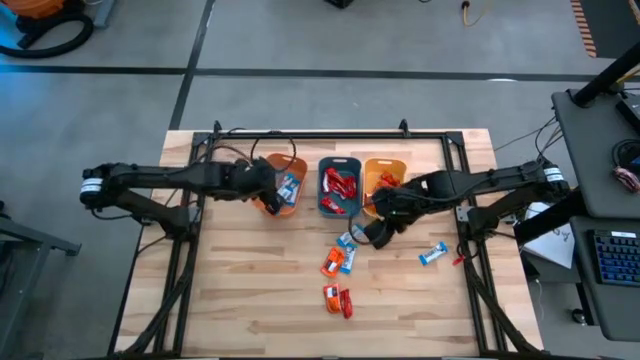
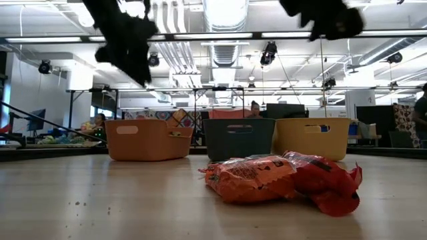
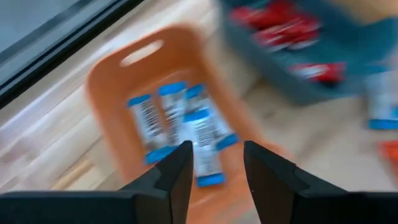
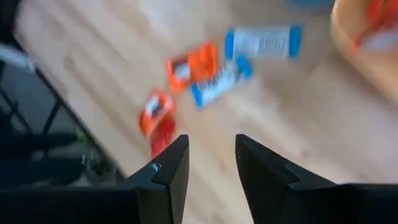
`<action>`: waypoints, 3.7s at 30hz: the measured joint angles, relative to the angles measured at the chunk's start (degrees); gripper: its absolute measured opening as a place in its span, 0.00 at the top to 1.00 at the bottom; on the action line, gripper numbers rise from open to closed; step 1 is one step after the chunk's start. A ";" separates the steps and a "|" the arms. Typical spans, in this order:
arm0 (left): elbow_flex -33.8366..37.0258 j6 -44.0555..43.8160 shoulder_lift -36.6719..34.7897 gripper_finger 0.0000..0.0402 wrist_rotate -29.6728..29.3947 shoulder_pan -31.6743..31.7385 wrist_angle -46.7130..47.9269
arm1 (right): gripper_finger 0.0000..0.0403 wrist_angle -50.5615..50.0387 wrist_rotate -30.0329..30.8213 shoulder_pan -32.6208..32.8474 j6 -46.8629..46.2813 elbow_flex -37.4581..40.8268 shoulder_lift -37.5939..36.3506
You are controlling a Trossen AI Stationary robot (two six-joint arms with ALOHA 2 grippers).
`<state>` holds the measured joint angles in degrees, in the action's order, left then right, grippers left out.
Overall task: Sort candy
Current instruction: Put the white chocolate bar into the orange bin
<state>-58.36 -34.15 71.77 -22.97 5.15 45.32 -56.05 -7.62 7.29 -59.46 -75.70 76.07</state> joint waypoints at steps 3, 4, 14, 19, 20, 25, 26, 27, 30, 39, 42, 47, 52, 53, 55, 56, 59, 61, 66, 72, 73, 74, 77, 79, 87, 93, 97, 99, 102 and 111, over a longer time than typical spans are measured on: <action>-0.86 0.22 -2.56 0.69 -0.30 -5.49 -3.91 | 0.69 -3.50 -1.90 2.47 -3.61 0.29 0.00; -0.86 0.52 -3.39 0.70 -0.30 -7.21 -6.49 | 0.69 -4.52 -2.01 3.29 -4.75 0.60 0.00; -0.75 0.83 -5.23 0.72 -10.36 -21.08 -19.45 | 0.69 -9.46 -1.86 8.89 -13.90 9.60 -0.07; -0.66 0.58 -3.50 0.72 -12.37 -22.80 -19.41 | 0.69 -9.70 -1.42 9.60 -16.80 19.18 -0.07; -0.66 0.30 -3.23 0.72 -12.38 -22.87 -19.43 | 0.69 -9.57 -1.44 9.69 -17.54 20.98 -0.07; -0.66 -0.86 -2.48 0.72 -12.43 -22.91 -19.45 | 0.71 -9.12 -1.64 9.85 -22.30 27.89 -0.04; -0.66 -0.86 -2.48 0.72 -12.48 -22.91 -19.45 | 0.72 -9.00 -1.60 9.98 -22.90 28.78 -0.04; -0.66 -0.86 -2.48 0.72 -12.52 -22.91 -19.45 | 0.73 -8.94 -1.40 10.07 -23.16 29.56 -0.04; -0.66 -0.61 -2.48 0.72 -12.63 -22.91 -19.46 | 0.78 -7.24 -1.10 10.30 -24.50 31.62 -0.04; -0.75 1.07 -2.49 0.72 -12.68 -22.91 -19.32 | 0.95 0.12 1.25 12.88 -29.45 36.24 -0.04; -0.77 1.61 -2.50 0.72 -12.69 -22.91 -19.28 | 0.97 2.56 1.25 13.75 -30.60 37.03 -0.04; -0.77 1.96 -2.50 0.72 -14.08 -22.91 -19.20 | 0.98 8.66 1.20 13.99 -31.18 36.98 -0.04; -0.84 1.96 -2.50 0.72 -14.16 -22.88 -19.19 | 0.98 17.64 1.03 14.62 -26.80 36.49 -0.01; -0.84 1.96 -2.50 0.72 -14.16 -22.90 -19.19 | 0.98 20.36 0.63 14.87 -24.79 36.05 0.00; -0.84 1.96 -2.50 0.72 -14.16 -22.88 -19.18 | 0.98 23.37 0.16 15.24 -21.66 34.65 0.00; -0.85 1.96 -2.50 0.72 -14.16 -22.88 -19.18 | 0.98 23.65 0.16 15.32 -20.49 33.87 0.00; -0.86 1.96 -2.50 0.72 -14.16 -22.88 -19.17 | 0.98 23.33 0.11 15.33 -11.45 31.65 0.00; -0.86 1.96 -2.51 0.72 -14.16 -22.88 -19.17 | 0.98 23.40 -0.62 15.71 -0.24 30.09 0.00; -0.86 1.94 -2.52 0.72 -14.16 -22.89 -19.35 | 0.96 23.28 -0.02 19.56 33.83 28.43 0.00; -0.86 0.65 -2.52 0.72 -14.14 -22.90 -19.58 | 0.82 17.75 5.79 20.46 42.08 28.52 0.92; -0.86 0.63 -2.52 0.72 -14.14 -22.89 -19.73 | 0.78 17.03 6.34 20.46 42.35 28.56 1.33; -0.86 0.63 -2.54 0.72 -14.14 -22.89 -19.83 | 0.75 16.93 6.37 20.46 42.91 28.57 1.86; -0.86 0.63 -2.54 0.72 -14.14 -22.89 -19.91 | 0.64 17.15 6.80 20.48 44.31 28.58 4.02; -0.86 0.65 -2.54 0.72 -14.14 -22.88 -19.92 | 0.59 17.06 7.58 20.48 44.40 28.60 6.05; -0.86 0.65 -2.54 0.72 -14.14 -22.88 -19.99 | 0.51 17.29 7.30 20.46 44.25 28.39 14.12; -0.86 0.65 -2.54 0.72 -14.05 -22.88 -20.41 | 0.67 18.18 5.37 20.44 44.93 28.22 16.15; -0.88 0.96 -2.54 0.73 -13.59 -22.88 -22.12 | 0.86 20.02 4.48 20.42 44.44 28.18 15.31; -0.88 2.03 -2.54 0.74 -13.57 -22.89 -22.97 | 0.94 20.20 4.65 20.44 44.46 28.11 14.58; -0.88 2.73 -2.54 0.76 -13.57 -22.78 -23.36 | 0.97 20.58 4.82 20.35 43.55 28.20 13.71; -0.88 1.88 -2.48 0.80 -8.15 -22.75 -27.61 | 0.98 21.01 5.14 20.20 36.91 28.50 8.35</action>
<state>-59.24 -32.26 69.30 -31.12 -17.61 17.71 -35.05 -2.48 27.49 -22.55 -47.20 84.42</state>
